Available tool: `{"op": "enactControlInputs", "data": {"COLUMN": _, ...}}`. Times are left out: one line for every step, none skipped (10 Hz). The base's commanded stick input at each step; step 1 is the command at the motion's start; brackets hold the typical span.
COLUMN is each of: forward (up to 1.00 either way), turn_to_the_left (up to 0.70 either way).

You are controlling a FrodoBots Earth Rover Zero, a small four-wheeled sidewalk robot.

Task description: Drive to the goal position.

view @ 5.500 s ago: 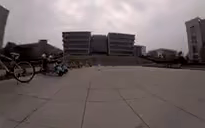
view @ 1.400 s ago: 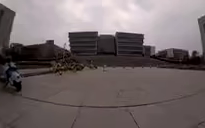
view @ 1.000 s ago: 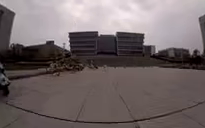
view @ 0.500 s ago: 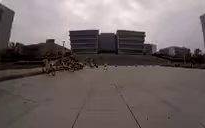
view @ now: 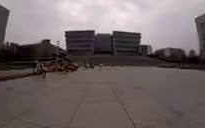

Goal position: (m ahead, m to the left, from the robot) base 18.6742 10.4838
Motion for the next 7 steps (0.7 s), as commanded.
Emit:
{"op": "enactControlInputs", "data": {"forward": 1.0, "turn_to_the_left": 0.0}}
{"op": "enactControlInputs", "data": {"forward": 1.0, "turn_to_the_left": 0.0}}
{"op": "enactControlInputs", "data": {"forward": 1.0, "turn_to_the_left": 0.0}}
{"op": "enactControlInputs", "data": {"forward": 1.0, "turn_to_the_left": 0.0}}
{"op": "enactControlInputs", "data": {"forward": 1.0, "turn_to_the_left": 0.0}}
{"op": "enactControlInputs", "data": {"forward": 1.0, "turn_to_the_left": 0.0}}
{"op": "enactControlInputs", "data": {"forward": 1.0, "turn_to_the_left": 0.0}}
